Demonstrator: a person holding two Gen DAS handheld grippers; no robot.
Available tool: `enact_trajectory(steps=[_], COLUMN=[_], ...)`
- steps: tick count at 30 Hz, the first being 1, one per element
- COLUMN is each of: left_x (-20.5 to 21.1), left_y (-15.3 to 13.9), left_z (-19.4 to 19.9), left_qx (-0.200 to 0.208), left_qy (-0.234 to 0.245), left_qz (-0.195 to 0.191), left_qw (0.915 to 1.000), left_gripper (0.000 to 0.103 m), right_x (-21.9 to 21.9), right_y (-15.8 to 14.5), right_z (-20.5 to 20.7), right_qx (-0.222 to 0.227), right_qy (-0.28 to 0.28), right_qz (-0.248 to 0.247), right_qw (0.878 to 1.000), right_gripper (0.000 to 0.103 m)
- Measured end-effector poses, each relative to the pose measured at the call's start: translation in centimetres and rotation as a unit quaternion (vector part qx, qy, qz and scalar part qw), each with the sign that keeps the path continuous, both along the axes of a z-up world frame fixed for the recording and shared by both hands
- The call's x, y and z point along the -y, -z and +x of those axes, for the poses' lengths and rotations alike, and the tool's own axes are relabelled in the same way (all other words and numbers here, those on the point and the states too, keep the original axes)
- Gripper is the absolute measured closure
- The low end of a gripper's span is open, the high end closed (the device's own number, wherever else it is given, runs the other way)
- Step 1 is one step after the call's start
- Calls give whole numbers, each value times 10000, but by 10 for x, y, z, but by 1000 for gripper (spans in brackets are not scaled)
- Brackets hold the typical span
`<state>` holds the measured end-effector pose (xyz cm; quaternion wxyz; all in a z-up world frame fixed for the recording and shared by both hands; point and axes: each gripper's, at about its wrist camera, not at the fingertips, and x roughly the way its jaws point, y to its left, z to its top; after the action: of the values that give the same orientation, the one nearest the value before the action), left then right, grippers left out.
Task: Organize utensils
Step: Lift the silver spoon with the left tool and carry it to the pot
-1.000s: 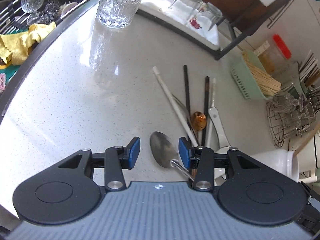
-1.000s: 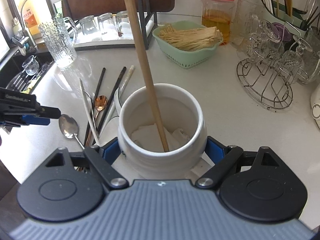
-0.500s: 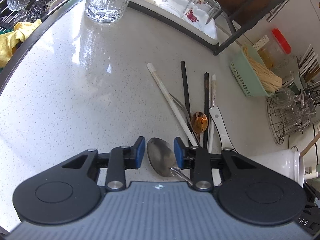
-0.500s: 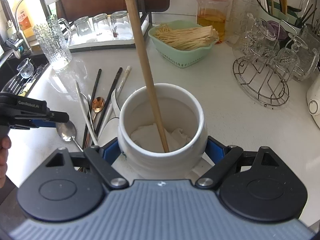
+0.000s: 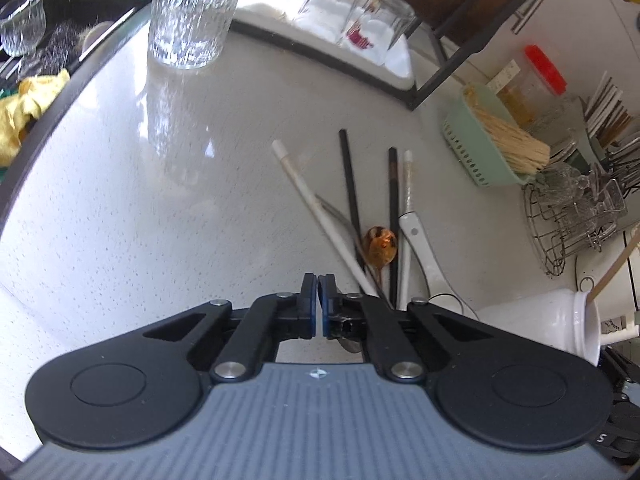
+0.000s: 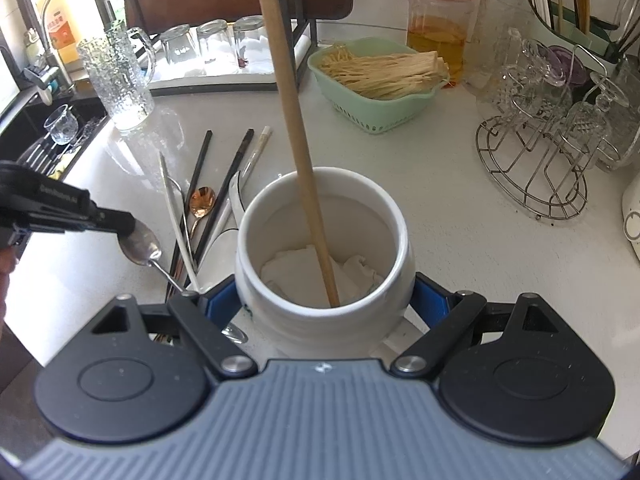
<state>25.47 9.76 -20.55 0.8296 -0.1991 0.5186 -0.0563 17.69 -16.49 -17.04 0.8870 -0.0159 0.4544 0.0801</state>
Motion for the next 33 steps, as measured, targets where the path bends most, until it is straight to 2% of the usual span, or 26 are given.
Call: enact_trajectory(steps=[13,22,33], left_x=[20,47,74], left_y=[-61,-99,-142], left_z=[-21,-27,-41], left_qx=[700,1175,1536], left_qy=[221,422,583], left_qz=[534,906,1185], left_qw=[9959,9880,9793], left_gripper=[102,102,102], right_x=[0,2,3], right_y=[2,3,6], right_z=[-6,-10,-15], right_qx=[236,370,551], right_qy=[4,-39,-77], right_qz=[46,79,102], right_qw=[9997,9993,9984], right_gripper=[12,13,12])
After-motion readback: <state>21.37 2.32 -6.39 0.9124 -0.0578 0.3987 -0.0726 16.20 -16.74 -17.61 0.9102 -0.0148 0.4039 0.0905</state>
